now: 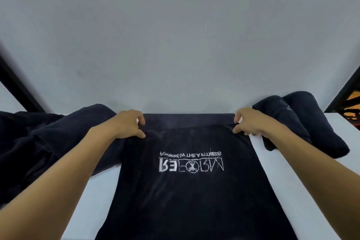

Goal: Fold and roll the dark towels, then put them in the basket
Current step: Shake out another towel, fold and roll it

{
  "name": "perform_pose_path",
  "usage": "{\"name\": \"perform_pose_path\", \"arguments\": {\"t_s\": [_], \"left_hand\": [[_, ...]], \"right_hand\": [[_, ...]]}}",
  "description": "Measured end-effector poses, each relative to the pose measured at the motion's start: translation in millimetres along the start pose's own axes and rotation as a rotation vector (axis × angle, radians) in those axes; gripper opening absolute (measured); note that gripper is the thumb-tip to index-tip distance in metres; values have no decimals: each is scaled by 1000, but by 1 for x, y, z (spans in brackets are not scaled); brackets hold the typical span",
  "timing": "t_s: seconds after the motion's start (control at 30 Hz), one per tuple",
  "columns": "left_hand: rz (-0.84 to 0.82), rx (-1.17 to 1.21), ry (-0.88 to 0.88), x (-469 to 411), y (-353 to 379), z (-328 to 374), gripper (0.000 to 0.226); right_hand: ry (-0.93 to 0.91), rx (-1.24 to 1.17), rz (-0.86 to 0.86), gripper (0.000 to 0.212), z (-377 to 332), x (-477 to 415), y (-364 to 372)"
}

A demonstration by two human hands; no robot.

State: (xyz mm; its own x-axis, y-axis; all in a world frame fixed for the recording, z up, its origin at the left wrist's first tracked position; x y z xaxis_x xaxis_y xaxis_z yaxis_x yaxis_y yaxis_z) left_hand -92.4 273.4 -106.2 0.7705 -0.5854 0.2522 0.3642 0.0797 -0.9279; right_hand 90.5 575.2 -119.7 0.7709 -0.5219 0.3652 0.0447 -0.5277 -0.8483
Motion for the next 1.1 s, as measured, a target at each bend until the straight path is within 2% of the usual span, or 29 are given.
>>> {"name": "perform_pose_path", "arguments": {"t_s": [0.07, 0.13, 0.2, 0.33, 0.4, 0.53, 0.6, 0.67, 0.77, 0.83, 0.9, 0.93, 1.0, 1.1], "left_hand": [[-36, 4, -23, -1, 3, -5, 23], [-79, 48, -14, 0, 3, -4, 11], [-64, 166, 8, 1, -7, 0, 9], [118, 576, -48, -16, -35, -10, 10], [221, 620, -111, -30, -41, -18, 13], [487, 539, -180, -44, -46, -23, 17], [544, 472, -150, -46, -39, -18, 19], [525, 364, -73, -45, -31, -9, 31], [469, 307, 45, -29, -24, -6, 49], [338, 308, 70, -11, -11, -16, 55], [205, 248, 73, 7, 7, -30, 59], [204, 194, 80, 14, 10, -37, 56], [303, 101, 121, 26, 4, -47, 39], [406, -15, 228, 39, -7, -55, 23]], "right_hand": [[-15, -28, -21, 34, 2, -2, 2], [-15, -56, -12, 26, 5, -5, -4], [-11, -139, 40, 16, 9, -9, -17], [-2, -411, 215, 8, 10, -19, -49], [18, -508, 317, 8, 11, -24, -59], [55, -607, 438, 14, 14, -37, -53], [39, -499, 457, 24, 12, -45, -42], [-5, -289, 482, 33, 0, -36, -32], [-204, -205, 480, 33, -28, -4, -8], [-360, -211, 432, 31, -45, 19, 15], [-438, -110, 352, 37, -54, 29, 41], [-449, -29, 318, 41, -54, 30, 53], [-444, 92, 293, 48, -50, 27, 65], [-440, 139, 286, 49, -46, 26, 67]]}}
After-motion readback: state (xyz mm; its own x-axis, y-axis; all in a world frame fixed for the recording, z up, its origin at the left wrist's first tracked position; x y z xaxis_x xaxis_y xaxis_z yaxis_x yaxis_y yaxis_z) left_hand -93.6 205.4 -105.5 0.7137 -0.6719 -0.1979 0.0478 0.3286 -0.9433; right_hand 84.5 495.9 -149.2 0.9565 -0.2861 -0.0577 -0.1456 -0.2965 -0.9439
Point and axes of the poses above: each hand's wrist, its own x-axis away from the middle knuckle, its own y-axis out of the palm, z = x × y, the point moved 10 cm from there along -x, towards the middle knuckle
